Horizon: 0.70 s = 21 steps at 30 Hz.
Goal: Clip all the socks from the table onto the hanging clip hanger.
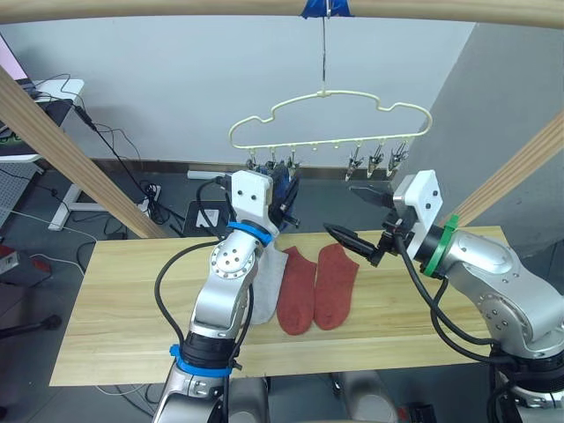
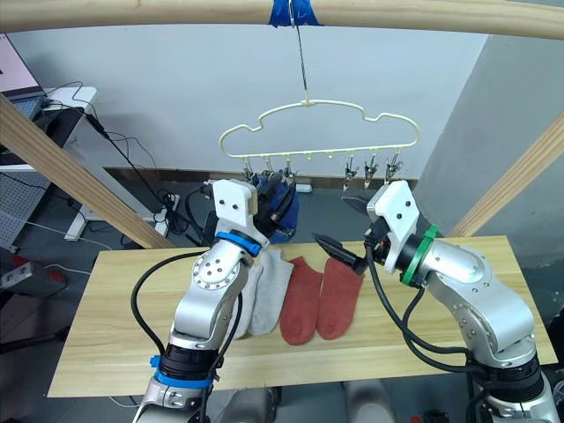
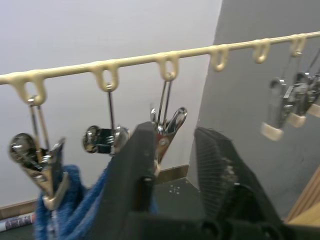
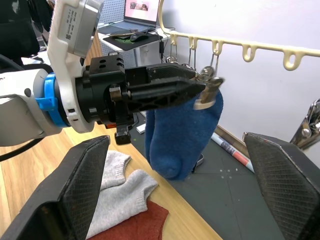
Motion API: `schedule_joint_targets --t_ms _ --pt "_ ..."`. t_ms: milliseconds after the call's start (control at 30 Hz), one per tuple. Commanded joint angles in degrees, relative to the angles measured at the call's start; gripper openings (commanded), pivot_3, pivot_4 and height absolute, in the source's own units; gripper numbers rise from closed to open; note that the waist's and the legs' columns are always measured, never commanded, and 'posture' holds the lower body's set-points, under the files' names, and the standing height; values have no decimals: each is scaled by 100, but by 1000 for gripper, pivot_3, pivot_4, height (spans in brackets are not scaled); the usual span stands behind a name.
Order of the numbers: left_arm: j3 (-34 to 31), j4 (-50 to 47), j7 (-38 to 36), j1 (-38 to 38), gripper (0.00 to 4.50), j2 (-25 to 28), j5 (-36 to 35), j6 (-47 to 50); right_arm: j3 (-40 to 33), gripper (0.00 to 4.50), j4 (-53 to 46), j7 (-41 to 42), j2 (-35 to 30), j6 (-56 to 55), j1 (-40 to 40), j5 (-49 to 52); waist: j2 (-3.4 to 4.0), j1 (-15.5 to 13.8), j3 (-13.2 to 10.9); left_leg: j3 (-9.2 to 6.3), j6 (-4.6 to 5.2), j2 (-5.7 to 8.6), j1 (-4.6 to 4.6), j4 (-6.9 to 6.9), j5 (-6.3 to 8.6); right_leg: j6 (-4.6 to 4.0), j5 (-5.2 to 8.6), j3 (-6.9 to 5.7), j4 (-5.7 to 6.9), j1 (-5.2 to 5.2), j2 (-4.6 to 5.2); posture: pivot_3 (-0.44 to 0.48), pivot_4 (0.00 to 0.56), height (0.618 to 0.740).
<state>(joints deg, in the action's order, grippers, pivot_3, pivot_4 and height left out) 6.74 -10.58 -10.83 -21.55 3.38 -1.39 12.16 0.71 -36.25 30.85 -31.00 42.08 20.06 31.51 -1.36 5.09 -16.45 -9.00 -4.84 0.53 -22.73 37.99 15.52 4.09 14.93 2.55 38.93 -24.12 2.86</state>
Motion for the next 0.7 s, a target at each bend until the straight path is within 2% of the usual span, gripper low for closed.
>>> schedule_joint_targets --t_ms 33,100,700 --pt "-8 -76 91 -94 2453 -111 -8 -98 -80 4500 -304 -43 6 9 96 127 0 0 0 0 0 0 0 0 0 0 0 0 0 0 0 -176 259 740" --pt "-8 -50 93 -116 3020 -150 -15 -89 -83 4500 -312 -53 -1 27 110 143 0 0 0 0 0 0 0 0 0 0 0 0 0 0 0 -178 260 740" --pt "-5 598 121 -603 3020 -360 -32 -282 8 4500 -189 -65 53 -126 154 77 0 3 0 0 0 0 0 0 0 0 0 -1 0 0 0 -183 260 740"
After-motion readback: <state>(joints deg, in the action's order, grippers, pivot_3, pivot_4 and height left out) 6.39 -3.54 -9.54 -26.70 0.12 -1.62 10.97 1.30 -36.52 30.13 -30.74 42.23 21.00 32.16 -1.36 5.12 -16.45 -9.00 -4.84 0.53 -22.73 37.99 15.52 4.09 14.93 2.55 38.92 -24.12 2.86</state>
